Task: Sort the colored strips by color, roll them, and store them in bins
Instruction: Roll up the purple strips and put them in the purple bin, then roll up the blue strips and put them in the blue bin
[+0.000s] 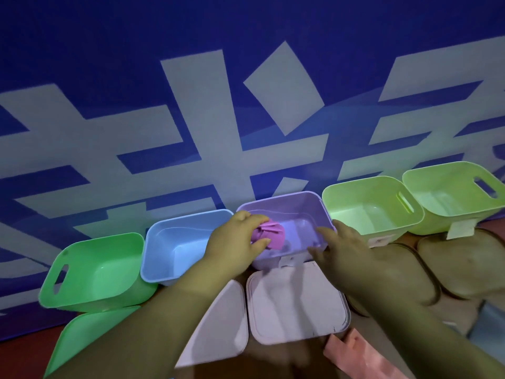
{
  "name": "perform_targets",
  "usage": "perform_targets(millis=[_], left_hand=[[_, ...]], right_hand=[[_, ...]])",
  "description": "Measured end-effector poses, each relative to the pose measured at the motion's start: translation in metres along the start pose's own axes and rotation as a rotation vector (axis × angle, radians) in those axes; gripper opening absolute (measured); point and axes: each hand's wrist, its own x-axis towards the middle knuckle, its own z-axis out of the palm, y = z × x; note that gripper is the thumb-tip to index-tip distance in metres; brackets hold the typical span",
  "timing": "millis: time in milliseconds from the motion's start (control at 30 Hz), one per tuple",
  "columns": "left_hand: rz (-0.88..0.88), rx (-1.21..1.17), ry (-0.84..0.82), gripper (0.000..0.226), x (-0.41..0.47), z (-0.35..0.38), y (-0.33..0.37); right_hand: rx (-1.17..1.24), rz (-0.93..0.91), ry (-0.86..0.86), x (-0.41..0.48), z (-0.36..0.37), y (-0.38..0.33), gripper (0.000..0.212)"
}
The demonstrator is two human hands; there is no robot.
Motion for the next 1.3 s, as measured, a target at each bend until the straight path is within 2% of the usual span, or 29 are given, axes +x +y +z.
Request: perform_targets(millis=[167, 333, 533, 667, 833, 933, 1067, 1300], left_hand=[[0.025, 0.204, -0.177, 0.047, 0.068, 0.042, -0.010], [0.063, 0.337, -0.445, 0.042, 0.105, 0.087, -0.019], [0.104, 0.482, -0.548, 0.038, 0.123, 0.117, -0.018], [0.120, 0.523, -0.542, 0.060, 0.126, 0.124, -0.014], [0.051, 0.431, -0.520, 0.095, 0.119, 0.117, -0.019], [-0.001, 0.386, -0.452, 0.090, 0.106, 0.104, -0.019], [-0.021, 0.325, -0.308, 0.071, 0.069, 0.073, -0.015], [-0.166, 0.135, -0.070, 0.058, -0.051, 0.019, -0.023]], right_hand=[[-0.113, 0.053, -0.099, 0.034, 0.028, 0.015, 0.069], [-0.156, 0.038, -0.113, 0.044, 0.046, 0.021, 0.064], [-0.145, 0.006, -0.082, 0.043, 0.053, 0.028, 0.063], [-0.132, 0.004, -0.062, 0.042, 0.057, 0.029, 0.061], [-0.135, 0.002, -0.066, 0.041, 0.055, 0.030, 0.063], [-0.118, 0.001, -0.083, 0.037, 0.047, 0.025, 0.067], [-0.091, -0.016, -0.096, 0.021, 0.035, 0.011, 0.071], [-0.095, -0.148, -0.069, -0.032, 0.019, -0.028, 0.061]])
